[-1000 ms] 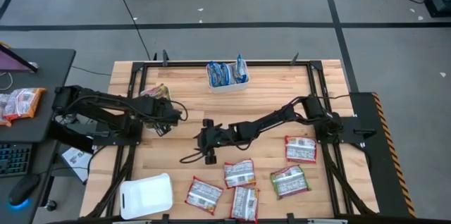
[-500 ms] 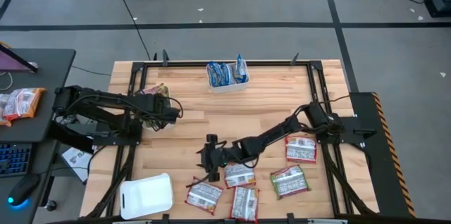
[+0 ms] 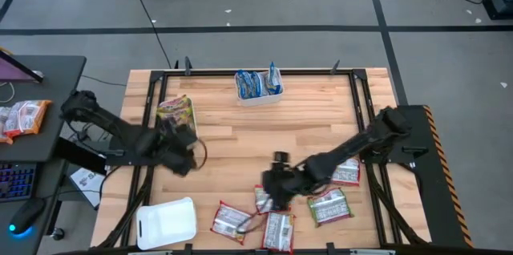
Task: Sort Maruchan noodles
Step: Put the green noodle pack into the middle white bin
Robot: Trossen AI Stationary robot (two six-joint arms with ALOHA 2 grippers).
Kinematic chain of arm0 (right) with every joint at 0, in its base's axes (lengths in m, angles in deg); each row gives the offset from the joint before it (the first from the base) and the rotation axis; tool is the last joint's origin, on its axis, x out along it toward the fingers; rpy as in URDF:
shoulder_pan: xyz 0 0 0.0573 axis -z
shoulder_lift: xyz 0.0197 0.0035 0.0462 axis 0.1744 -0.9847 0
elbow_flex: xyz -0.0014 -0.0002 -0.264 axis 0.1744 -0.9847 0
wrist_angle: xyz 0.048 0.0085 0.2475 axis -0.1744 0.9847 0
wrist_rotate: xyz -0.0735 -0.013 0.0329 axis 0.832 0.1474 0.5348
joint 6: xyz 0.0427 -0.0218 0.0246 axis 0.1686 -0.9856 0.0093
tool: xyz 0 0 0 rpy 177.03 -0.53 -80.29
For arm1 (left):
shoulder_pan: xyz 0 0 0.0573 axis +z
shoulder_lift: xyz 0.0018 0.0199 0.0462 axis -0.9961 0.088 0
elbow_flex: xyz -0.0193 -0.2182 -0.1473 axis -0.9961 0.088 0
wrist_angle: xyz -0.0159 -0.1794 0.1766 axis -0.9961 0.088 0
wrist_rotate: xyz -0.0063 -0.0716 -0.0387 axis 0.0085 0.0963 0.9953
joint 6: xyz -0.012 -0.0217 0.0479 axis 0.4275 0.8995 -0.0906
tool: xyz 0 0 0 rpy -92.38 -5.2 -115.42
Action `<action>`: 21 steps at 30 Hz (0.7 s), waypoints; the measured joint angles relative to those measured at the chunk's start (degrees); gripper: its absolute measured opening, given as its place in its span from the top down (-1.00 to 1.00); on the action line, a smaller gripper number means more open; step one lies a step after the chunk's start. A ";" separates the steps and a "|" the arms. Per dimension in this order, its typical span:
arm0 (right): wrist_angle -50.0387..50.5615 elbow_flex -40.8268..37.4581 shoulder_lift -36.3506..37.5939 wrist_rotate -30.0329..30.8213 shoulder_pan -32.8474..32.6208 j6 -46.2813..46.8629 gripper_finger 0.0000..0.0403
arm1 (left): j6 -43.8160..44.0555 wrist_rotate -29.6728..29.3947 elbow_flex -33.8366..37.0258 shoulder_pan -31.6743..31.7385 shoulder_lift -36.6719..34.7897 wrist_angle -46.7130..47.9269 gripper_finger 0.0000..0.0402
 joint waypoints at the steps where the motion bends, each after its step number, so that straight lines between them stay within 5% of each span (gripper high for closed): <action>1: 4.01 0.00 1.14 -1.33 -0.94 2.80 -0.11 | -1.37 -1.49 -0.03 -2.60 -0.23 -3.79 -0.06; 7: 21.46 -0.07 3.11 -10.10 -8.07 17.95 -0.11 | -19.77 -2.99 2.71 -12.80 0.10 -31.18 -0.01; 12: 19.67 -0.14 1.49 -16.33 -16.65 25.26 -0.11 | -32.36 -3.05 5.66 -15.53 0.46 -49.90 -0.01; 21: 24.73 0.94 -3.46 -12.00 -31.82 37.76 -0.01 | -35.55 -3.20 6.30 -15.42 0.43 -55.49 -0.01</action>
